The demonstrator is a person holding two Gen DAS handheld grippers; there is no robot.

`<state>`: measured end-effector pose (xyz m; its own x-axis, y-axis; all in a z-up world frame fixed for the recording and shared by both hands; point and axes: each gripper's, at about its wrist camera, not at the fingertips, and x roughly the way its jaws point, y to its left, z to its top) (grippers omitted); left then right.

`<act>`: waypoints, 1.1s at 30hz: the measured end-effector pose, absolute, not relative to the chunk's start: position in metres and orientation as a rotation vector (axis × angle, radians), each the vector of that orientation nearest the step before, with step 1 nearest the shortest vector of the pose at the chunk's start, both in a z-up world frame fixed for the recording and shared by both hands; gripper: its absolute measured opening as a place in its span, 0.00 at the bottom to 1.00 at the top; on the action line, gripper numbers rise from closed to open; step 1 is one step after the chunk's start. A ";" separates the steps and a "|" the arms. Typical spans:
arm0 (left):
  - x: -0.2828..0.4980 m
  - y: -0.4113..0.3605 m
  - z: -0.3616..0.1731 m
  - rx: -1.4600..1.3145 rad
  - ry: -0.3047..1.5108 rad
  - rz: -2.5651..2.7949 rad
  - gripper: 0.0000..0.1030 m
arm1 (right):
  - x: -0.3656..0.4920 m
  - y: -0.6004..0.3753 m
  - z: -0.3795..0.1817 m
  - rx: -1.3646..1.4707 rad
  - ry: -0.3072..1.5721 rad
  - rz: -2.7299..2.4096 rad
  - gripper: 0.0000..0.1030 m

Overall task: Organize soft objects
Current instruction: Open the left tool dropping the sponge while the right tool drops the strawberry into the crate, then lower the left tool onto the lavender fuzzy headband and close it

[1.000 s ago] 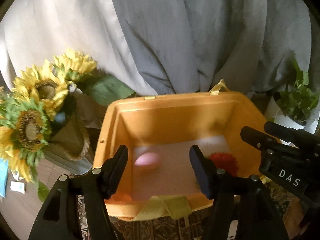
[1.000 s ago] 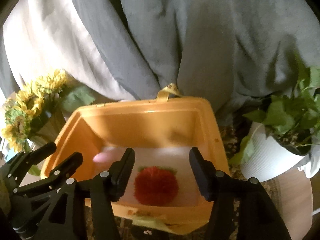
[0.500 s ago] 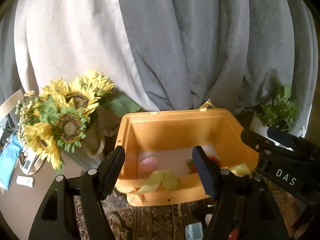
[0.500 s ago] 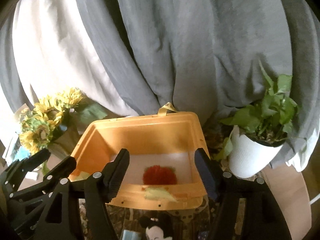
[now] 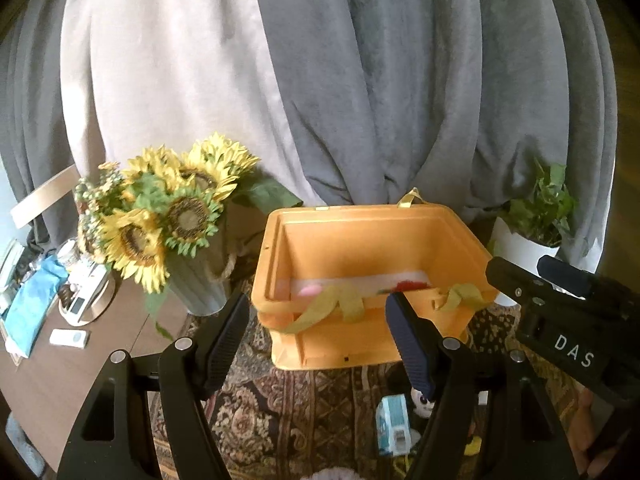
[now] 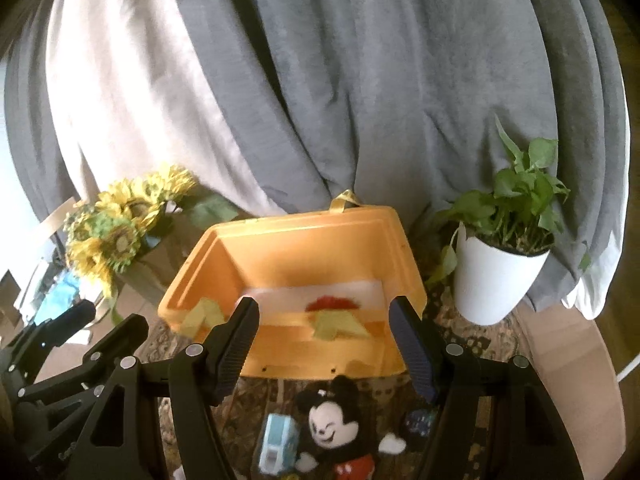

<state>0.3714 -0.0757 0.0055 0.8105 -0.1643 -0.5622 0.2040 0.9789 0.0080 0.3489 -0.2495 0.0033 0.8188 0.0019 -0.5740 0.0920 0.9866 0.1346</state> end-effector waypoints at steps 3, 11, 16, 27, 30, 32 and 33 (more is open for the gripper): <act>0.357 -0.069 0.004 0.068 0.594 -0.196 0.68 | 0.336 -0.245 0.001 0.157 0.605 -0.039 0.66; 0.320 -0.055 -0.007 0.082 0.593 -0.200 0.69 | 0.306 -0.226 -0.010 0.126 0.628 -0.011 0.66; 0.302 -0.047 -0.015 0.099 0.605 -0.202 0.69 | 0.293 -0.218 -0.022 0.119 0.663 0.000 0.66; 0.266 -0.034 -0.046 0.152 0.657 -0.241 0.70 | 0.265 -0.201 -0.055 0.081 0.756 0.038 0.66; 0.259 -0.033 -0.056 0.160 0.679 -0.258 0.70 | 0.261 -0.198 -0.065 0.077 0.790 0.042 0.66; 0.256 -0.031 -0.063 0.154 0.700 -0.265 0.70 | 0.259 -0.197 -0.070 0.080 0.807 0.044 0.66; 0.255 -0.031 -0.067 0.150 0.711 -0.272 0.70 | 0.258 -0.197 -0.074 0.080 0.816 0.044 0.66</act>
